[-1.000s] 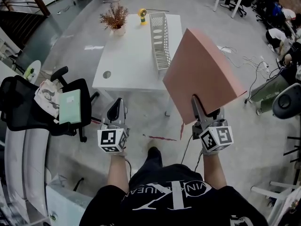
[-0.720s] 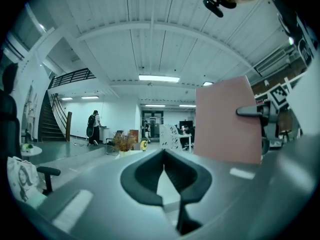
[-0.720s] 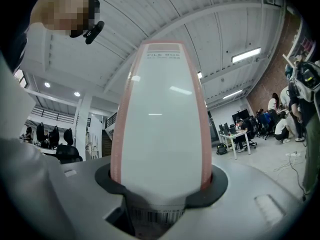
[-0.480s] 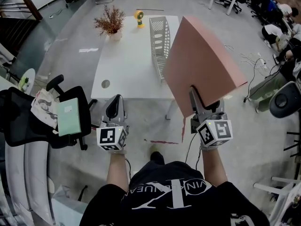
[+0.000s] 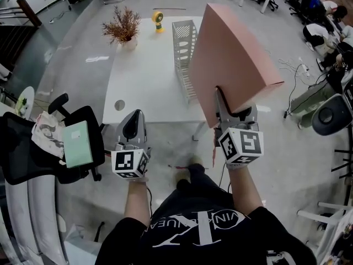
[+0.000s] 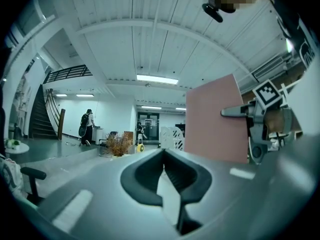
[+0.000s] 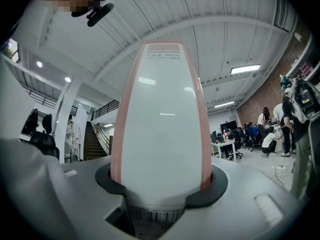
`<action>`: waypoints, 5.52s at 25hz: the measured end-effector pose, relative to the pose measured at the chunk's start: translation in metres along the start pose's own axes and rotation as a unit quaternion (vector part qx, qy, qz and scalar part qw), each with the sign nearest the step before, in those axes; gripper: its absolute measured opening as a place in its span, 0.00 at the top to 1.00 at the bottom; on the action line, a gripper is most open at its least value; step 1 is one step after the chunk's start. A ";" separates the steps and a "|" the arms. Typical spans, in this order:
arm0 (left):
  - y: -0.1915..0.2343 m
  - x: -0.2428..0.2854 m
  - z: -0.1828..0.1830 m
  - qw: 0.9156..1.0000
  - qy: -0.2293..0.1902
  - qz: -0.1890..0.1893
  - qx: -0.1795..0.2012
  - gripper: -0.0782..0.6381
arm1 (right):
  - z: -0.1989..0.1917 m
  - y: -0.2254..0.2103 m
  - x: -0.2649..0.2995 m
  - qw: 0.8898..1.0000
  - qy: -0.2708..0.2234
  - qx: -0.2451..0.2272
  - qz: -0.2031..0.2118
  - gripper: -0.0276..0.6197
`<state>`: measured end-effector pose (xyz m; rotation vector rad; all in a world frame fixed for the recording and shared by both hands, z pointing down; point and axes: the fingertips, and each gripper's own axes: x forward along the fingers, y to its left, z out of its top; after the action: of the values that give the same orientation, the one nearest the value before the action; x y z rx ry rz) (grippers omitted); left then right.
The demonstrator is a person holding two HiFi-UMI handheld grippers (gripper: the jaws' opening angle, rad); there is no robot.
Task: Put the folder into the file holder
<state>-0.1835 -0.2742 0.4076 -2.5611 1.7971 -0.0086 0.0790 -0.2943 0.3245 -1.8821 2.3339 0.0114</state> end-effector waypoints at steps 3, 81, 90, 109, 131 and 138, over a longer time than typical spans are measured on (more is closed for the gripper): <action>0.009 0.011 0.000 1.000 0.003 0.005 -0.003 0.89 | 0.001 0.001 0.021 1.000 0.002 -0.004 -0.007 0.50; 0.056 0.106 -0.040 0.998 0.049 0.031 -0.017 0.89 | -0.184 0.011 0.127 0.965 0.248 -0.083 0.035 0.45; 0.048 0.091 -0.031 0.999 0.042 0.024 -0.012 0.89 | -0.173 0.012 0.111 0.968 0.235 -0.083 0.035 0.45; 0.015 0.051 -0.021 0.999 0.040 -0.001 -0.001 0.89 | -0.152 0.010 0.061 0.975 0.213 -0.053 0.031 0.41; -0.005 0.043 -0.012 0.999 0.027 -0.026 0.000 0.89 | -0.120 -0.010 0.025 0.981 0.183 -0.058 0.011 0.79; -0.005 0.050 -0.006 0.999 0.023 -0.024 -0.002 0.89 | -0.113 -0.020 0.023 0.984 0.174 -0.042 0.019 0.93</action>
<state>-0.1617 -0.3197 0.4135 -2.6268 1.7527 -0.0648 0.0818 -0.3319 0.4356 -2.0177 2.6316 -0.2386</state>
